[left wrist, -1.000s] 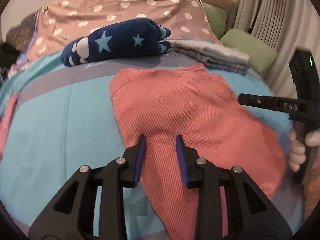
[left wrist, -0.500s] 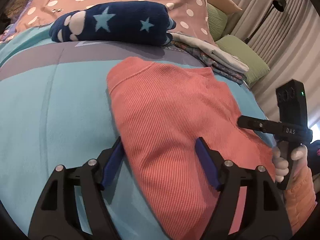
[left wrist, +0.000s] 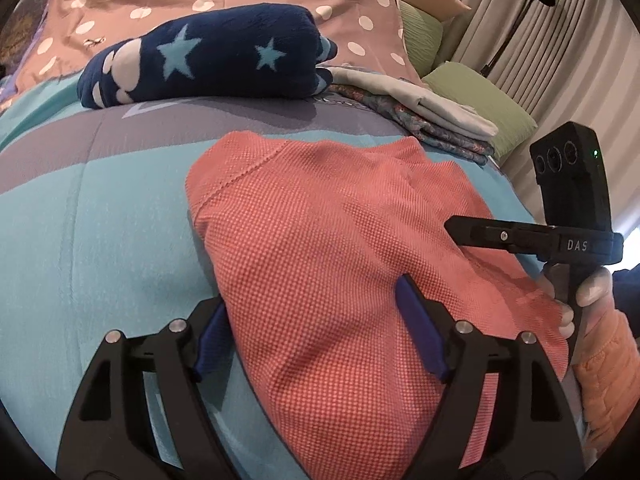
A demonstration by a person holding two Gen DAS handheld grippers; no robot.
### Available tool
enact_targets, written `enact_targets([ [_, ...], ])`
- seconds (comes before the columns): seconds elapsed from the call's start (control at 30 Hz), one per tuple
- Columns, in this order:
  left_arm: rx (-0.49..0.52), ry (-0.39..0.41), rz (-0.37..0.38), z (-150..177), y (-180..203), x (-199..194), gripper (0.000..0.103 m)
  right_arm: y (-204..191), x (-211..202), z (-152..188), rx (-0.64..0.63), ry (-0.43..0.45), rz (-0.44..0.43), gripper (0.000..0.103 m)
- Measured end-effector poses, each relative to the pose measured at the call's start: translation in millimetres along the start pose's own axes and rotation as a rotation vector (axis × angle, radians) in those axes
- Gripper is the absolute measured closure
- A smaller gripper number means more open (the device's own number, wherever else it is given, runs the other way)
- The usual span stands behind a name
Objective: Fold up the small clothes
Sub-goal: 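Lift the folded sweater with both grippers and carry it to the clothes stack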
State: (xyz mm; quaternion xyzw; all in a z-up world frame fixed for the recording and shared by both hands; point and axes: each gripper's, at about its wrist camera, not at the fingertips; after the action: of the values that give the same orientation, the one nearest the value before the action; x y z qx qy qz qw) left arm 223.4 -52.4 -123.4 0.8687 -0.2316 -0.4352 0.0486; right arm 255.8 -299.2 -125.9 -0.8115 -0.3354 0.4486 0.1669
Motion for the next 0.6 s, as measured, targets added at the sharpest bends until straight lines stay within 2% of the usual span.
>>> enact_targets([
  [0.1, 0.015, 0.007, -0.019, 1.0, 2.7, -2.5, 0.029, -4.4, 0.5, 0.9, -0.015, -0.001, 0.011, 0.055],
  [0.23, 0.066, 0.033, -0.020, 2.4, 13.2, -10.5, 0.052, -13.3, -3.8, 3.2, -0.015, 0.004, 0.004, 0.076],
  [0.27, 0.075, 0.040, -0.031, 1.7, 15.3, -13.6, 0.060, -16.8, -7.2, 3.6, -0.015, 0.018, 0.008, 0.077],
  [0.33, 0.102, 0.059, -0.065, -1.4, 22.7, -23.7, 0.066, -28.9, -18.0, 4.4, -0.033, 0.050, 0.020, 0.079],
  [0.47, 0.173, 0.137, -0.096, -6.7, 45.9, -60.3, 0.068, -60.7, -49.2, 7.1, -0.095, 0.129, 0.042, 0.079],
  [0.6, 0.228, 0.213, -0.116, -9.7, 73.0, -100.3, 0.069, -95.0, -99.4, 19.0, -0.152, 0.239, 0.059, 0.080],
])
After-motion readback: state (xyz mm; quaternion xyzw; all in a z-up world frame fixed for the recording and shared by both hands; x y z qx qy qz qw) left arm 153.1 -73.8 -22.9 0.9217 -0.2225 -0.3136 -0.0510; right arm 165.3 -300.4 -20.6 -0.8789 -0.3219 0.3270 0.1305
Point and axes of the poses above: each gripper's, at about its wrist camera, not at the fingertips, and x roughly the way its jaws point, y to its right, z to its underside
